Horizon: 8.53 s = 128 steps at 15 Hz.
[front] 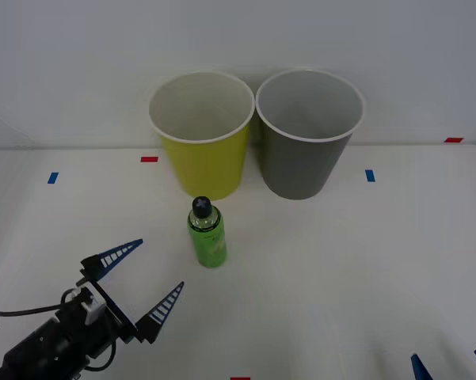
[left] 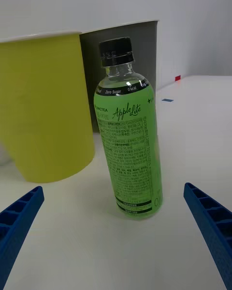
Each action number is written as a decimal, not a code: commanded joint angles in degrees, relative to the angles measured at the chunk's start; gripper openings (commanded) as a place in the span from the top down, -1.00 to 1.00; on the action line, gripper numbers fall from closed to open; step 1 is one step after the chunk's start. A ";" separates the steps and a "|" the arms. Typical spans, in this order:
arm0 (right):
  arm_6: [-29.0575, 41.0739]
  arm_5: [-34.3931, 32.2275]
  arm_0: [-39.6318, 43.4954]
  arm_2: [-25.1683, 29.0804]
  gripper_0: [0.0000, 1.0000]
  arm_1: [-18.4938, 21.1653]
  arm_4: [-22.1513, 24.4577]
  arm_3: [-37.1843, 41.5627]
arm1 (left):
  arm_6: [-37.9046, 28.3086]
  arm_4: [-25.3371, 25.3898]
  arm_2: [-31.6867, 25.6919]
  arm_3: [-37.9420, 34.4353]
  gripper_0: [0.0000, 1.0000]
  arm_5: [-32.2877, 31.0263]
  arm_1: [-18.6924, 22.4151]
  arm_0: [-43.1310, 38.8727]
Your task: Put cans in the gray bin and PET bottles in the light green bin.
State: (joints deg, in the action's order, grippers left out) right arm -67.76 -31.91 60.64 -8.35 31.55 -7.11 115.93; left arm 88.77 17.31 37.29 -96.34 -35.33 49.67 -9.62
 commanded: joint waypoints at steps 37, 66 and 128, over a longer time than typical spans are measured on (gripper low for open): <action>0.00 0.00 0.00 0.00 -1.00 0.00 -0.01 0.00 | -0.53 10.73 8.50 0.72 0.69 17.84 -8.01 19.73; 0.00 0.00 0.00 0.00 -1.00 0.00 -0.01 0.00 | 5.19 26.29 -15.32 -42.43 0.89 71.10 -2.74 19.55; 0.00 0.00 0.00 0.00 -1.00 0.00 -0.01 0.00 | 10.37 24.70 -28.41 -10.71 -1.00 68.73 -22.25 46.97</action>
State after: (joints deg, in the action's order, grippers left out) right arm -67.76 -31.90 60.64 -8.35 31.55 -7.12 115.93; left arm 99.18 42.01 8.88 -107.03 33.35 27.42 37.28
